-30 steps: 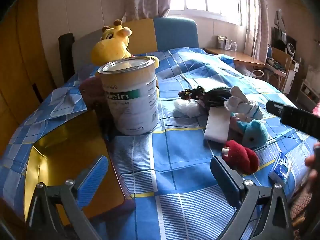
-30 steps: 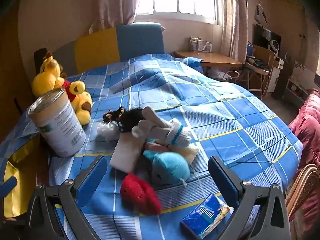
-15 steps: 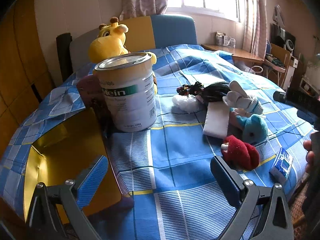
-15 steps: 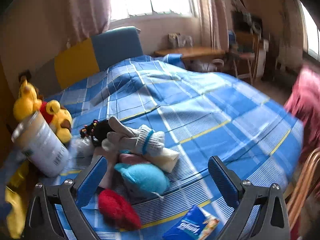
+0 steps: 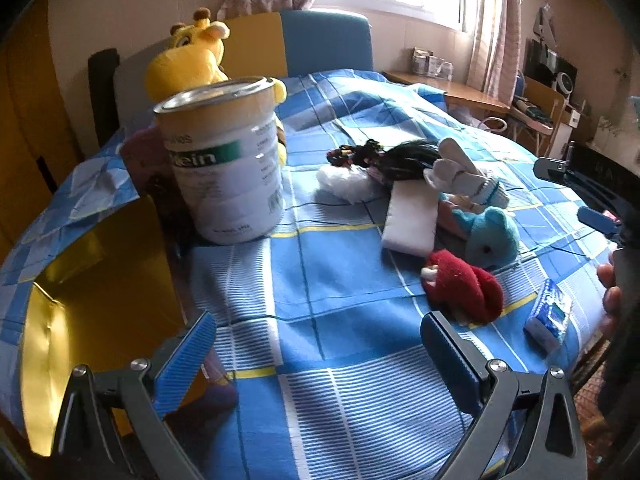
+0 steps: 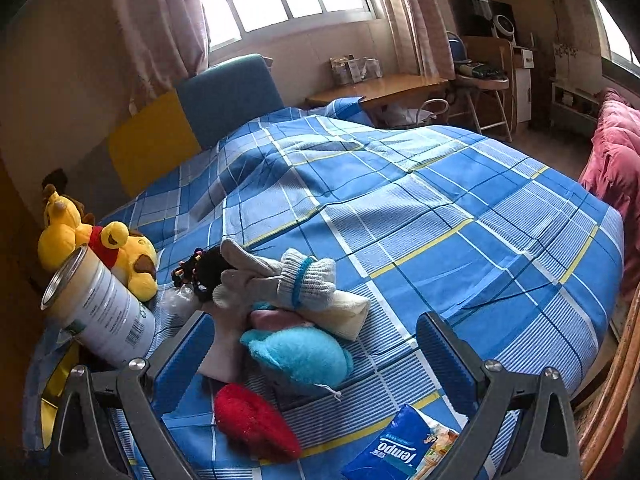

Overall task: Organize soft objects
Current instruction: 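Move the left gripper toward the small red plush toy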

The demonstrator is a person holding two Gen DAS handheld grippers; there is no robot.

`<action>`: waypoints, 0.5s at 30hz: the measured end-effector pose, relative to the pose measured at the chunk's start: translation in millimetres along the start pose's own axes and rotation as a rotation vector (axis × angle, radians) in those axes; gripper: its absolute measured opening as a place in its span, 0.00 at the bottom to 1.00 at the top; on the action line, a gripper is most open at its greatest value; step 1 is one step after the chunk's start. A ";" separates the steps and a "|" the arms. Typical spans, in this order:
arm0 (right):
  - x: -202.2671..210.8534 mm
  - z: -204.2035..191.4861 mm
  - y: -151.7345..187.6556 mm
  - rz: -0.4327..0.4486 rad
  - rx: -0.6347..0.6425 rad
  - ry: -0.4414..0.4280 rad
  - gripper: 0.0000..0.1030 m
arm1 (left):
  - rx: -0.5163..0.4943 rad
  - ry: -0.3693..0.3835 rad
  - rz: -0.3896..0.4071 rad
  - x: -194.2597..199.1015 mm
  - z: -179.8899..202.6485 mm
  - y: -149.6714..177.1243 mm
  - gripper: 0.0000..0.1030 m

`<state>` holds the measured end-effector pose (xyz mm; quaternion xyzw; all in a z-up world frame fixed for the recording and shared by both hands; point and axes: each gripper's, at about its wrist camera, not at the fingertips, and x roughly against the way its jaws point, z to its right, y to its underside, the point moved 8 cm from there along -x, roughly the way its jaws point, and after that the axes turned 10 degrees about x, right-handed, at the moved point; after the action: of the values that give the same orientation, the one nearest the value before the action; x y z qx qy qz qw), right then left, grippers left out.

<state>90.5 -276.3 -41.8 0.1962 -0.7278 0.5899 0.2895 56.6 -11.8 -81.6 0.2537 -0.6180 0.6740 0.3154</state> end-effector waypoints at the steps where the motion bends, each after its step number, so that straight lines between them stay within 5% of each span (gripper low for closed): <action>1: -0.6 -0.2 -0.6 0.000 -0.001 0.001 1.00 | 0.003 0.013 -0.009 -1.3 1.3 0.7 1.00; 10: 0.2 0.4 -1.0 0.002 0.004 0.011 1.00 | -0.011 0.054 -0.111 -21.7 11.5 9.3 1.00; 15: -2.2 6.3 0.4 -0.012 -0.033 -0.002 1.00 | -0.057 0.041 -0.076 -22.2 20.4 4.1 1.00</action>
<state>90.7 -282.4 -44.4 0.1963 -0.7365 0.5761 0.2954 67.5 -34.7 -98.4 0.2541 -0.6203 0.6487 0.3604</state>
